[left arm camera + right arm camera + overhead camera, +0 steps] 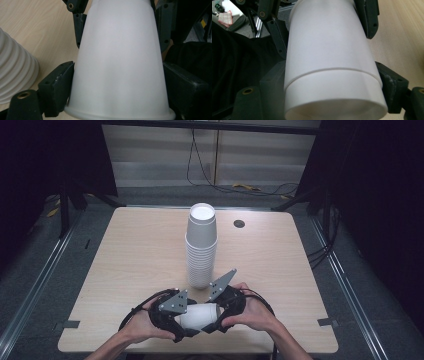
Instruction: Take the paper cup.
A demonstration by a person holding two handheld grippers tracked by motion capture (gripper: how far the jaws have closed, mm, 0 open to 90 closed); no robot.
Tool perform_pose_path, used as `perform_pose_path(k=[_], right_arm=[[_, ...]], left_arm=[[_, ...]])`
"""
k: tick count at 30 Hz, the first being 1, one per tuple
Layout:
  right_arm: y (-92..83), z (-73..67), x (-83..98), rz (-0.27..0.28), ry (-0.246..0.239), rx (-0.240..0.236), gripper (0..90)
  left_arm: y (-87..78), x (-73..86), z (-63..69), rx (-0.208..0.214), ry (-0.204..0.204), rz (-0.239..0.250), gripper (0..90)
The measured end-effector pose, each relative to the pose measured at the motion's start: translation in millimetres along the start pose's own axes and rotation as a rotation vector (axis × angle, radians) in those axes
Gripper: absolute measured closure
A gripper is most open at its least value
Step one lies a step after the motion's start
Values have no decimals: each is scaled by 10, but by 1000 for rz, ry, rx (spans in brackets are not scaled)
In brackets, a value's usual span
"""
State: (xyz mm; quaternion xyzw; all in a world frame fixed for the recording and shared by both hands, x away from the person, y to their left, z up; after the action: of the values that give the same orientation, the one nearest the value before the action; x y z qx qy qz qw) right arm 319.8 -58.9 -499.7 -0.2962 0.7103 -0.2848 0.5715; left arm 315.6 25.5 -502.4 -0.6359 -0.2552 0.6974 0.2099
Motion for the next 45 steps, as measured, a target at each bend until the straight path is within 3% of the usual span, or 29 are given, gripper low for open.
perform_pose_path(k=[11, 18, 25, 31, 36, 45], right_arm=[[-37, 61, 38, 19, 14, 18, 224], [-90, 104, 61, 37, 32, 37, 222], [-153, 156, 93, 49, 49, 69, 218], [-226, 209, 130, 77, 71, 102, 216], [-262, 240, 156, 97, 92, 120, 216], [-346, 295, 138, 214, 132, 114, 215]], left_arm=[[-171, -137, -80, -14, -70, 139, 159], [-287, -225, -129, -19, -139, 247, 157], [-339, -246, -164, -50, -139, 274, 162], [-378, -234, -239, -81, -164, 300, 161], [-400, -232, -274, -81, -191, 319, 160], [-464, -237, -307, -86, -216, 360, 157]])
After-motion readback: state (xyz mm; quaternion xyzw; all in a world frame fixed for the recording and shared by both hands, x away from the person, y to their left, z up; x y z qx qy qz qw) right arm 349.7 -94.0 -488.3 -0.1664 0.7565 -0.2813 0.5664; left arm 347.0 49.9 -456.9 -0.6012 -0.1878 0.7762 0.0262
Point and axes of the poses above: each handheld gripper's, and its own axes: y roughly forward along the jaws, x roughly out of its underside, z roughly to its right, the point moved 9 cm from there along y, roughly forward along the jaws, and after that the axes turned 4 degrees about -y, right-handed, at the moved point
